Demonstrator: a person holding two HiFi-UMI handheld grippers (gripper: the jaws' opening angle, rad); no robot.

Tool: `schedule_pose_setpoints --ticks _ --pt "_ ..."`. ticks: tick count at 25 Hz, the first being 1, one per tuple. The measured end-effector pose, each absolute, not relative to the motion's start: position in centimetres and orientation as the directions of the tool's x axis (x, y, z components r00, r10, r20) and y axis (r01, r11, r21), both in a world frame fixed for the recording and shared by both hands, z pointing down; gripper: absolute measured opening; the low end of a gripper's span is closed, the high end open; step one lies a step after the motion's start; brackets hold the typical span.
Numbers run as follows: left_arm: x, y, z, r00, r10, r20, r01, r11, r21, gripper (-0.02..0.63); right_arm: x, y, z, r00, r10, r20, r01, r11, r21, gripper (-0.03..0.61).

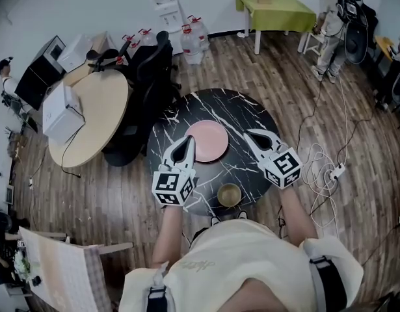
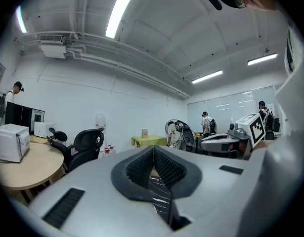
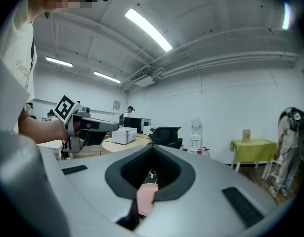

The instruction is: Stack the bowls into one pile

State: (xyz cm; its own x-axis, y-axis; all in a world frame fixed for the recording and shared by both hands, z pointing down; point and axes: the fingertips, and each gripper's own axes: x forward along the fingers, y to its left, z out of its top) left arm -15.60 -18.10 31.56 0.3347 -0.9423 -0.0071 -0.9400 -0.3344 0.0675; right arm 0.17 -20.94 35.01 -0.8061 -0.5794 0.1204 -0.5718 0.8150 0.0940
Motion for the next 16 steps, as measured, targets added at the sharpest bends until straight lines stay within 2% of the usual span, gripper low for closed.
schedule_pose_setpoints --ticks 16 --pt "-15.7 -18.1 32.7 0.334 -0.942 0.02 -0.94 -0.332 0.074 0.02 -0.9 -20.9 34.5 -0.821 -0.561 0.107 -0.549 0.826 0.127 0.006"
